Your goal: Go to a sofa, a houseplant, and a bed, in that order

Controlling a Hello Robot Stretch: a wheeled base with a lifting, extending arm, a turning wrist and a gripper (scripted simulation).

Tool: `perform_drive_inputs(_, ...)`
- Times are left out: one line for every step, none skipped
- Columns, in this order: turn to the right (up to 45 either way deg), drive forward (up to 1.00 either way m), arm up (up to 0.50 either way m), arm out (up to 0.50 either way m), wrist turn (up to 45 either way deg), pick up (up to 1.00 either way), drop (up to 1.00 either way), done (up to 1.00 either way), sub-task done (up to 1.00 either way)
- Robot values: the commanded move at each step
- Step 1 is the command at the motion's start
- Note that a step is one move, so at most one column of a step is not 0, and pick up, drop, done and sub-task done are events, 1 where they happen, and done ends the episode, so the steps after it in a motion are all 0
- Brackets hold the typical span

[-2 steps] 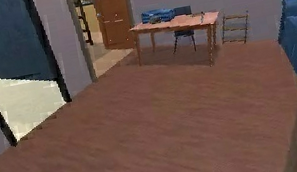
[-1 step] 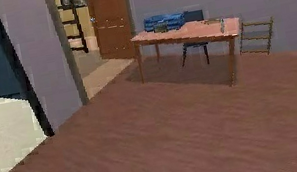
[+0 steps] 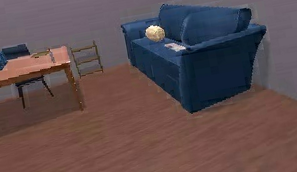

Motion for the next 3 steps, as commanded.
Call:
perform_drive_inputs(18.0, 0.0, 0.0, 0.0, 0.0, 0.0, 0.0, 0.0, 0.0)
perform_drive_inputs(0.0, 1.0, 0.0, 0.0, 0.0, 0.0, 0.0, 0.0, 0.0)
perform_drive_inputs(6.0, 0.0, 0.0, 0.0, 0.0, 0.0, 0.0, 0.0, 0.0)
